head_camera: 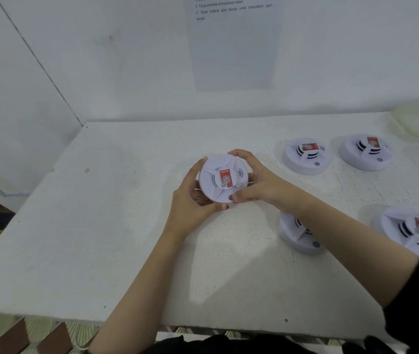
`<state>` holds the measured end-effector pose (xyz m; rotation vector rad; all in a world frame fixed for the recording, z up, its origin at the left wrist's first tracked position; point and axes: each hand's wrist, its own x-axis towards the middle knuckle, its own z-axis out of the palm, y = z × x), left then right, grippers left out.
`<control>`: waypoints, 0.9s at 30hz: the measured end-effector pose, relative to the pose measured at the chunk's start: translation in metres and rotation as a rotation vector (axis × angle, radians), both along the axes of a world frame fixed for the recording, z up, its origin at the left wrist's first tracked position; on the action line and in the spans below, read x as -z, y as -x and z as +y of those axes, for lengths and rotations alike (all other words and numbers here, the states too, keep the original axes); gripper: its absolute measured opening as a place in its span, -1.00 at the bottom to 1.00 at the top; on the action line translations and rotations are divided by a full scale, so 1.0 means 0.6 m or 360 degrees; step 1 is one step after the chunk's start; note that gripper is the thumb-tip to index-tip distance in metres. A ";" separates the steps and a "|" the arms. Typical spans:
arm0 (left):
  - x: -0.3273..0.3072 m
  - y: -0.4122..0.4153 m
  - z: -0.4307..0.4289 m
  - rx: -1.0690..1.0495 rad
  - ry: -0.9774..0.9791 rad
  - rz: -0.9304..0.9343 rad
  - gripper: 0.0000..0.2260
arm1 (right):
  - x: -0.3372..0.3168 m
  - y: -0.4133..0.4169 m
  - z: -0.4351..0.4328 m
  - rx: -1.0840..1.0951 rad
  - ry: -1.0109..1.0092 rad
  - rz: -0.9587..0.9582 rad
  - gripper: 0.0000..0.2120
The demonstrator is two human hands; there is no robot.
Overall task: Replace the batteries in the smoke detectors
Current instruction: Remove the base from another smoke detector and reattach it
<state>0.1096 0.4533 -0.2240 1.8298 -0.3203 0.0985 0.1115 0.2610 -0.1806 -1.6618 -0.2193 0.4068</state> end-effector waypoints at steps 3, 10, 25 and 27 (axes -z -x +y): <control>0.000 0.002 0.001 -0.0009 -0.0009 -0.0002 -0.17 | 0.001 -0.004 -0.002 0.0019 -0.0030 0.0038 -0.28; -0.001 0.000 0.001 -0.0001 -0.0001 -0.0011 -0.19 | 0.001 -0.007 -0.005 0.0085 -0.0114 0.0119 -0.33; -0.001 0.000 0.000 0.0002 0.0030 0.0014 -0.22 | 0.000 -0.005 -0.005 0.0118 -0.0123 0.0120 -0.33; -0.002 0.000 -0.002 0.0000 0.0024 0.0001 -0.21 | 0.000 -0.006 -0.005 0.0119 -0.0120 0.0119 -0.33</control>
